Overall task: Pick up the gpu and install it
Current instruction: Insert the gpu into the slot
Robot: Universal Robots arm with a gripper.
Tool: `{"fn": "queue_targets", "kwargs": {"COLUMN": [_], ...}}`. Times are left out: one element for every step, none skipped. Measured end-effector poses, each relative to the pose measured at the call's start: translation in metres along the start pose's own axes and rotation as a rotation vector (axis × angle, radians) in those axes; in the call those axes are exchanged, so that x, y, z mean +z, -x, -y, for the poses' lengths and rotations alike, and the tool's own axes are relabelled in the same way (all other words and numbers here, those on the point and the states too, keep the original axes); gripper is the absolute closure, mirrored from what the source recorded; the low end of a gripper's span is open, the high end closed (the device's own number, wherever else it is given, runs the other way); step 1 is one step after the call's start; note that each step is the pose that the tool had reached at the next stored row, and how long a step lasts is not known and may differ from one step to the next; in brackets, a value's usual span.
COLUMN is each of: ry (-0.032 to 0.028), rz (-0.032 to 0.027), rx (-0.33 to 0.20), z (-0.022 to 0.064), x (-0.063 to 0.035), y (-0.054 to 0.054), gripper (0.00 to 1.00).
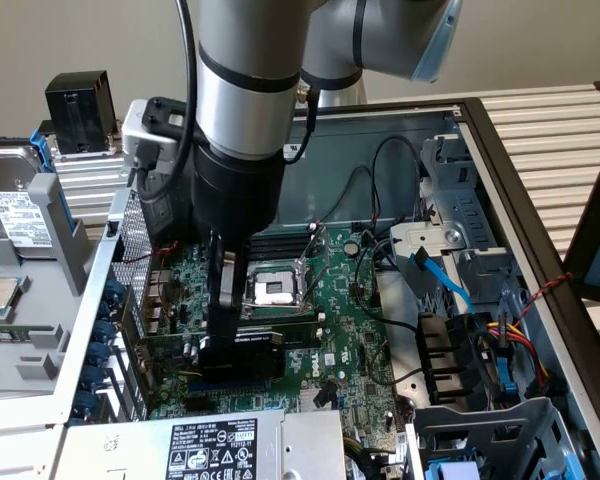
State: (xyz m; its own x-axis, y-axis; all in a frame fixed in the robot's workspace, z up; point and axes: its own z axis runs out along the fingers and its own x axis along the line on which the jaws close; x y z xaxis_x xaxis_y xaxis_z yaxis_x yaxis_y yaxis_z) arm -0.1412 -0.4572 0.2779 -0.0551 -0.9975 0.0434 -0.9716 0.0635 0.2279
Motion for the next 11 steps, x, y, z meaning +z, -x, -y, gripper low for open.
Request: {"fn": "queue_targets", "kwargs": {"ry": [-0.0013,-0.0026,-0.0036,-0.0047,-0.0057,-0.0063,-0.0066,-0.0072,-0.0077,-0.0081,-0.0081], "rz": [-0.0012,-0.0024,-0.0034,-0.0042,-0.0049,-0.0058,-0.0064,-0.0066,-0.0069,-0.0070,-0.0071], "rx": [0.000,0.001,0.001,0.001,0.001,0.001,0.001,0.001,0.002,0.002,0.002], "z": [-0.0007,-0.0015,-0.0023,-0.0032,-0.0041,-0.0050,-0.0056,-0.0065,-0.0072,-0.0079,-0.0080], "x": [-0.0023,-0.0045,-0.0069,-0.0095,-0.0120,-0.0151,-0.0182,-0.0216,-0.0245,-0.0272,-0.0279], "y": [0.000,0.000,0.000,-0.001,-0.001,-0.001,-0.001,-0.001,-0.001,-0.001,-0.001], "gripper": [0.60,0.60,0.60,0.60,0.60,0.60,0.60,0.60,0.60,0.60,0.60]}}
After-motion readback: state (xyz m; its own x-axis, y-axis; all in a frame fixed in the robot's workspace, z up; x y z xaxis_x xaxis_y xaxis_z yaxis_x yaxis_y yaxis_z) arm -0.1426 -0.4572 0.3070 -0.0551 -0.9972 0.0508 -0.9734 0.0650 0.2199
